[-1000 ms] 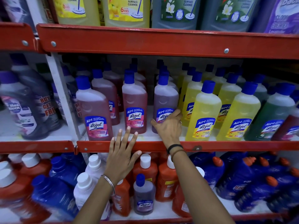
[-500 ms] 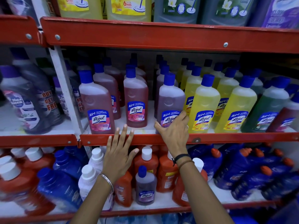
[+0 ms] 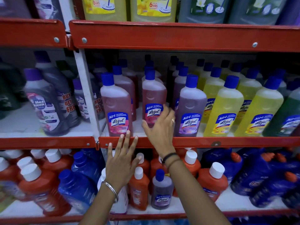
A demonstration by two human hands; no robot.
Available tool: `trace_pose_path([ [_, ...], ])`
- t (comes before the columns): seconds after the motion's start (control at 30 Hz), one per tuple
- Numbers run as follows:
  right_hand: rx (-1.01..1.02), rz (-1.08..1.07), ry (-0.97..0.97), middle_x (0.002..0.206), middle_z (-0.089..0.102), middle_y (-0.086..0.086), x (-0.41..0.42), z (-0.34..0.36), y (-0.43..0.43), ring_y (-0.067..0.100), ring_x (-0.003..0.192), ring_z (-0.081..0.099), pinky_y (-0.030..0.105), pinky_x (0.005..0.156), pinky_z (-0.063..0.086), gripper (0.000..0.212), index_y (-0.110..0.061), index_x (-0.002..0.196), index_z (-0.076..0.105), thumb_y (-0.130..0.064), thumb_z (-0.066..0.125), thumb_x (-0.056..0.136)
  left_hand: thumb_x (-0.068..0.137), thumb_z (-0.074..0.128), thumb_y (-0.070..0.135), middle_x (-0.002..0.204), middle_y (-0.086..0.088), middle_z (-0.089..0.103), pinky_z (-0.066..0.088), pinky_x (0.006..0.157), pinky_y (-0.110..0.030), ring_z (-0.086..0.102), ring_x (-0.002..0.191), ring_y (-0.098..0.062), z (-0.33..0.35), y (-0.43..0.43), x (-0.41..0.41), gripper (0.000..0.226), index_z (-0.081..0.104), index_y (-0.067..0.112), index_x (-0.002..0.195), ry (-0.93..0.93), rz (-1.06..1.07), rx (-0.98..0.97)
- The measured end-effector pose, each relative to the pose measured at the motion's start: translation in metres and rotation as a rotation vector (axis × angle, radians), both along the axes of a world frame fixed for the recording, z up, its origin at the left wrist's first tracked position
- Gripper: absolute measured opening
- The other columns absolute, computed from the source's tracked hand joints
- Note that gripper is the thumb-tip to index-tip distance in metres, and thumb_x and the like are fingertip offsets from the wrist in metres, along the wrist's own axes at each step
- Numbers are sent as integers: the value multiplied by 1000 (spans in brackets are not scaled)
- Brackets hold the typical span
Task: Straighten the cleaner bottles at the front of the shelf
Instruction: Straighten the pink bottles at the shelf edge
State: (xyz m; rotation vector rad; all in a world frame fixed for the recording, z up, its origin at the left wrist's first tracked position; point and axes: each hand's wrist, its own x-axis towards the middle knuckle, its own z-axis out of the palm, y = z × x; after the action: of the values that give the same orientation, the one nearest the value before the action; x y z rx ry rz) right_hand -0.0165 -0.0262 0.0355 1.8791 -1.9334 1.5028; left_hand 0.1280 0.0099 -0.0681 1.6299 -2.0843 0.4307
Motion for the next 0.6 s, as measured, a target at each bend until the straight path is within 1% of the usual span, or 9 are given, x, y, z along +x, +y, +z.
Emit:
trace_pose_path([
  [0.03,98,-31,-10,134,39,25,4,6,-10,41,120,44,44,103,38,98,1,140,24,-44,75,69,89,34,53,158,-5,18,13,109,-54,16,143,-21,1,-1,2,67,17,26,148,-18,-8,-3],
  [0.07,181,-57,-37,138,34,27,7,11,-19,42,122,42,44,104,36,108,2,142,17,-47,76,67,89,34,53,157,-5,19,13,108,-53,16,143,-21,1,-1,4,66,18,26,148,-29,-15,-8],
  [0.13,261,-80,-79,141,31,28,10,15,-32,43,123,42,42,103,37,119,3,144,9,-49,79,63,88,35,52,157,-5,20,12,107,-53,17,142,-22,0,-2,5,67,18,26,148,-28,-26,-18],
  [0.2,275,-96,-66,139,33,28,12,15,-38,41,121,46,41,100,41,120,5,143,9,-48,80,62,88,37,52,157,-4,18,12,108,-52,18,142,-22,-1,-3,5,68,17,26,148,-6,-36,-26],
  [0.3,258,-144,-58,136,39,24,13,14,-38,40,118,49,40,94,45,118,4,141,14,-48,80,60,88,39,52,160,1,3,9,109,-51,15,144,-22,-4,-5,5,71,11,28,149,18,-53,-23],
  [0.37,254,-155,-55,135,40,23,13,13,-32,40,119,48,41,94,45,115,3,140,15,-49,79,60,88,40,52,160,2,-4,7,109,-50,9,145,-21,-6,-6,5,73,8,29,149,20,-55,-24],
  [0.47,245,-166,-17,134,41,23,14,10,-16,39,119,48,41,95,44,110,2,138,17,-50,78,62,87,40,52,159,2,-7,6,111,-50,3,146,-19,-8,-7,5,75,5,30,150,31,-59,-41],
  [0.53,234,-179,-1,135,40,23,14,8,-7,39,120,47,40,94,45,110,1,138,17,-50,77,63,87,41,52,159,2,-9,10,113,-52,7,146,-21,-8,-6,5,76,2,29,150,34,-61,-40],
  [0.6,232,-168,-12,136,38,22,14,7,0,39,121,46,41,93,46,111,1,140,15,-50,77,63,87,41,52,159,3,-11,16,110,-54,11,145,-22,-7,-4,5,77,1,29,150,42,-66,-33],
])
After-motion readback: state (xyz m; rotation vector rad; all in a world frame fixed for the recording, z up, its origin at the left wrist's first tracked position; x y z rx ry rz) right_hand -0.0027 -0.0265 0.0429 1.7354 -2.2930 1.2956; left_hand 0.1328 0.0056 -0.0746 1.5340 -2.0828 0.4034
